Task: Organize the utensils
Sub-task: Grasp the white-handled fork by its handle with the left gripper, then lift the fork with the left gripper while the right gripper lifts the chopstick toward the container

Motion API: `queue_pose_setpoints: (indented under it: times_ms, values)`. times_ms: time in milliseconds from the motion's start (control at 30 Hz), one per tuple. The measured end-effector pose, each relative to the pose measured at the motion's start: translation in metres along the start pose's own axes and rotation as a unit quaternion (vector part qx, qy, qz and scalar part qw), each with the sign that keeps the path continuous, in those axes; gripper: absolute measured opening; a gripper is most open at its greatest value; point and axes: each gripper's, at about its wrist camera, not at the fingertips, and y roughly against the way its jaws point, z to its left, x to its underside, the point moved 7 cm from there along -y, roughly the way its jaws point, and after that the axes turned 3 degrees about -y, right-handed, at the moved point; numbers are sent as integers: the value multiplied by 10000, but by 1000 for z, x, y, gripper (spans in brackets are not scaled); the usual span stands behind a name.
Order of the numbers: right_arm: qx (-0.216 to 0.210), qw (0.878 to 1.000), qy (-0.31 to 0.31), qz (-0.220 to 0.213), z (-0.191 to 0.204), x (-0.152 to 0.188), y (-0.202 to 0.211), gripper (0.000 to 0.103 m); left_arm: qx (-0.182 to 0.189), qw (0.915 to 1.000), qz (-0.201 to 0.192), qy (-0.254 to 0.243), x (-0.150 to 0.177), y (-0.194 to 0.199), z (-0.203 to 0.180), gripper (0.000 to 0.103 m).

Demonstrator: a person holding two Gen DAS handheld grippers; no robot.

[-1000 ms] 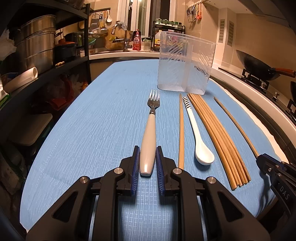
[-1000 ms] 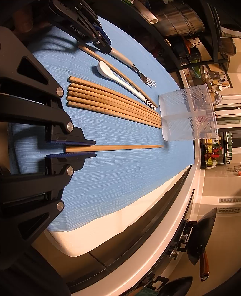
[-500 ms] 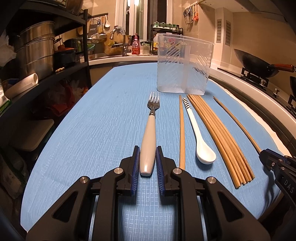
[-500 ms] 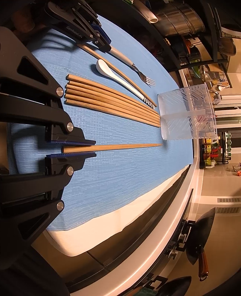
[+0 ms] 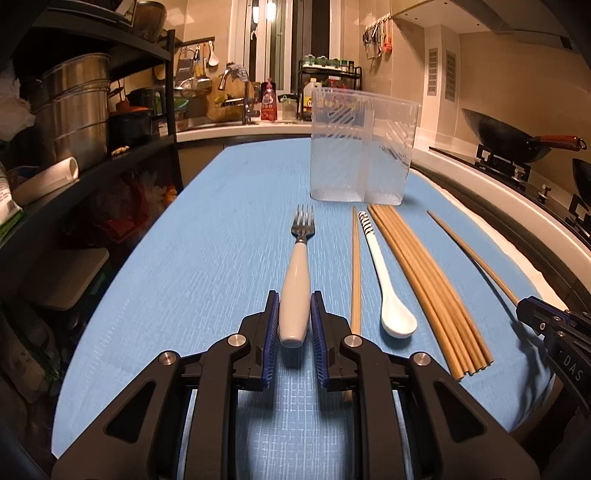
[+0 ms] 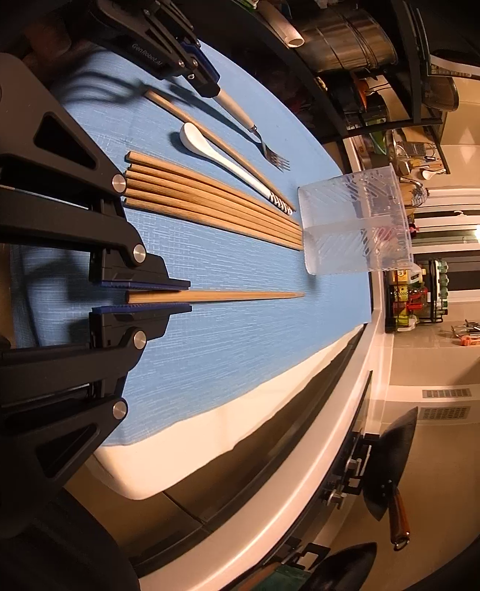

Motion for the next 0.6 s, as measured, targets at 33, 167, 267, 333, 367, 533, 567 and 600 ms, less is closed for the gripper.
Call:
queue_pose_setpoints:
  times_ms: [33,167,267,333,367,533,567,600]
  values:
    - [4,10000,24,-47,0,-1,3,7,11,10000,-20,10,-2,2,1,18]
    - [-4,9997,120,-219,1,-7,17,7,48,9998,-148,93,-10,13,4,18]
    - [20,9990,210,-404,-1,-12,30,7,33,9995,-278,123,-17,21,5,18]
    - [23,9983,273,-520,0,-17,38,7,39,9992,-369,135,-22,26,5,18]
    - [24,9978,289,-591,-1,-21,42,7,36,9990,-422,128,-25,28,5,18]
    - [-13,9953,297,-926,-4,-40,61,7,54,9976,-657,211,-41,40,9,18]
    - [-31,9947,302,-979,-4,-44,64,7,54,9973,-697,238,-45,41,11,18]
    - [-41,9942,316,-1030,-4,-49,68,7,43,9971,-726,244,-49,43,13,18]
